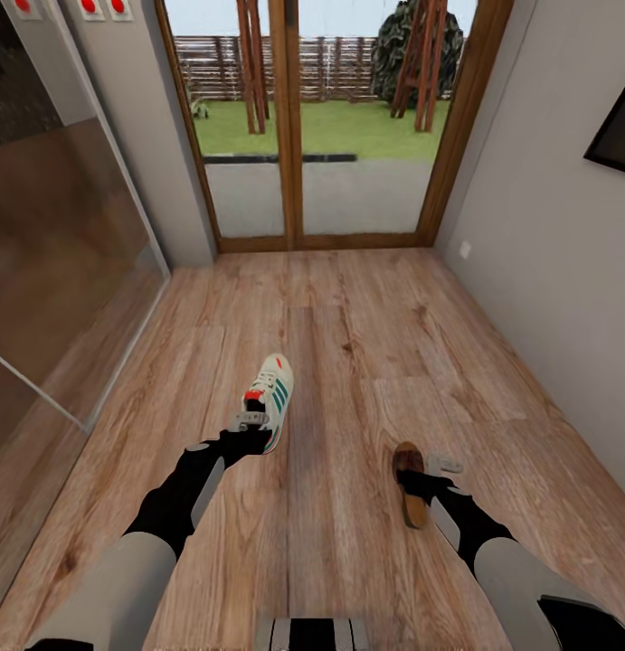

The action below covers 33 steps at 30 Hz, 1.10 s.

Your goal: Pick up the two gym shoes and the two sandals from the corridor floor and place them onto the hallstand (shoe rack) in the corridor, making sure they are on the rack and not on the floor. Arrange them so the two gym shoes are next to each other and the two sandals are next to each other.

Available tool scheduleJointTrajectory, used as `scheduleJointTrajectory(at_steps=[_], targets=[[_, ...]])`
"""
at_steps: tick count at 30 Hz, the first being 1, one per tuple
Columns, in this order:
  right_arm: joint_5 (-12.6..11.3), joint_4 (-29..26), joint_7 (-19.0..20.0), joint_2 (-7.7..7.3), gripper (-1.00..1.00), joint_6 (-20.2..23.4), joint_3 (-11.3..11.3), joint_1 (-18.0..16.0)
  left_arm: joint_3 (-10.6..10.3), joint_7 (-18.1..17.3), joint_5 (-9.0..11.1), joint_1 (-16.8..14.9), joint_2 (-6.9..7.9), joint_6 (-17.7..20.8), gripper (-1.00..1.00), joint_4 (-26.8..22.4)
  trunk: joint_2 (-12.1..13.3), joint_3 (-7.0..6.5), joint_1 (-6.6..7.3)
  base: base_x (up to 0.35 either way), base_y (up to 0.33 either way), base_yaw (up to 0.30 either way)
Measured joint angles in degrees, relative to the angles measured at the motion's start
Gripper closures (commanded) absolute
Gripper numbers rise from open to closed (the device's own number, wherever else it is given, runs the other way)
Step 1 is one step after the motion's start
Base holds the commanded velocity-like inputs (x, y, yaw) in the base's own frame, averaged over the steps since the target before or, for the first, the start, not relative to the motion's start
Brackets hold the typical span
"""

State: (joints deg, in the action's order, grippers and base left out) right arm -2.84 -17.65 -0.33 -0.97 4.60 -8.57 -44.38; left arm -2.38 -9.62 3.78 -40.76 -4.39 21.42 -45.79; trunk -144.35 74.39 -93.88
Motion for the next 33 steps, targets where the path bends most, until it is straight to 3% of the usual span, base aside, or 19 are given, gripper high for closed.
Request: scheduleJointTrajectory(at_steps=[17,26,33], targets=[[-0.03,-0.04,0.01,0.0,-1.0,0.0,0.01,0.0,-0.02,0.0,-0.01,-0.01,0.0,0.01,1.0,0.01,-0.23,5.37,-0.44,0.0,0.0,-0.035],[-0.02,-0.07,0.01,0.0,-1.0,0.0,0.01,-0.01,0.0,0.0,0.05,-0.01,0.0,0.0,1.0,-0.01,-0.24,5.72,-0.43,0.0,0.0,-0.038],[0.02,-0.07,0.01,0.0,-1.0,0.0,0.01,0.0,-0.07,0.0,0.0,0.0,0.0,0.01,1.0,0.0,-0.32,7.66,-0.62,0.0,0.0,-0.001]])
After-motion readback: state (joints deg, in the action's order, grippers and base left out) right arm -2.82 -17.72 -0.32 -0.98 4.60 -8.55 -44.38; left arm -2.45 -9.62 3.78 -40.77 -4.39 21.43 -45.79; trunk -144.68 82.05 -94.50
